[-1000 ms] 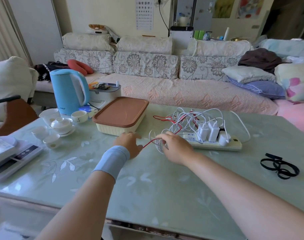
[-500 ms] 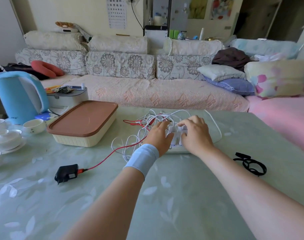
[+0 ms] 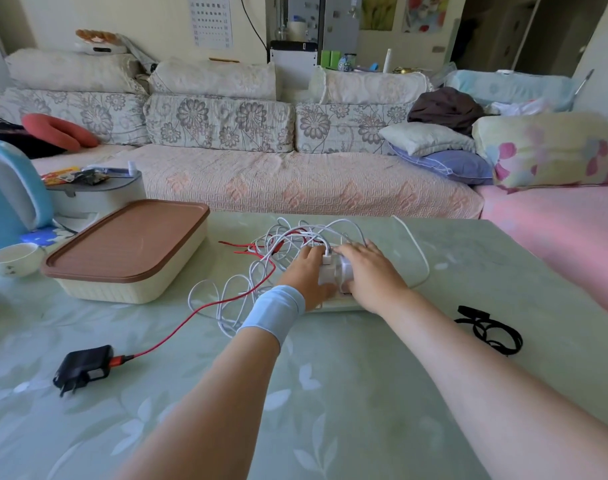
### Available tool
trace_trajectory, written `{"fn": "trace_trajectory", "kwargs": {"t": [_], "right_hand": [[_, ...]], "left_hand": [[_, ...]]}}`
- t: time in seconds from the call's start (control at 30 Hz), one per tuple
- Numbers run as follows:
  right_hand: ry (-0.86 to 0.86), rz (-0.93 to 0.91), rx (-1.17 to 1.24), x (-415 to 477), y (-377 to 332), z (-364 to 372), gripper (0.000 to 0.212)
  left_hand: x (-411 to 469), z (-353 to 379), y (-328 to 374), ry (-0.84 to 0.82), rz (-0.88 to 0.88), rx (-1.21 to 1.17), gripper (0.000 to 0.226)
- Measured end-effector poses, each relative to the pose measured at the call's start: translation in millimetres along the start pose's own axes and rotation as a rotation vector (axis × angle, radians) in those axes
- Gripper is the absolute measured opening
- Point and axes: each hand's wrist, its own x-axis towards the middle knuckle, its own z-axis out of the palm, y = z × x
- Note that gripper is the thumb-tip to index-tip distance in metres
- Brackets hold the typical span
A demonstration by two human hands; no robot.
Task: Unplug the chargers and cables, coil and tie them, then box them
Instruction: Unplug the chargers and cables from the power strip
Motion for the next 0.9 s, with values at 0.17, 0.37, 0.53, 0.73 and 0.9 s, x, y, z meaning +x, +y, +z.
{"fn": "trace_trajectory", "kwargs": {"t": [0.17,0.37,0.53,0.73,0.9], "right_hand": [[0.076,0.012,0.014,-1,-2,-3,0.057],[0.064,0.04,0.039,-2,-2,-2,0.061],[0.081,0.047,0.059,-3,-3,-3,0.06],[0.06,0.048,0.048,-4,-5,-6,0.059],[0.088,0.031,0.04,-4,-3,0,0.056]], "left_hand": [[7,5,-5,0.015,0.001,-0.032,0.062],[-1,18,-10,0.124,0.027,-0.186,0.068],[-2,25,-12,0.17,0.061,-0.213,0.061],[9,15,-11,0.086,-0.055,-0.354,0.065],[-1,27,-8,0.144,0.063,-0.161,0.06]]}}
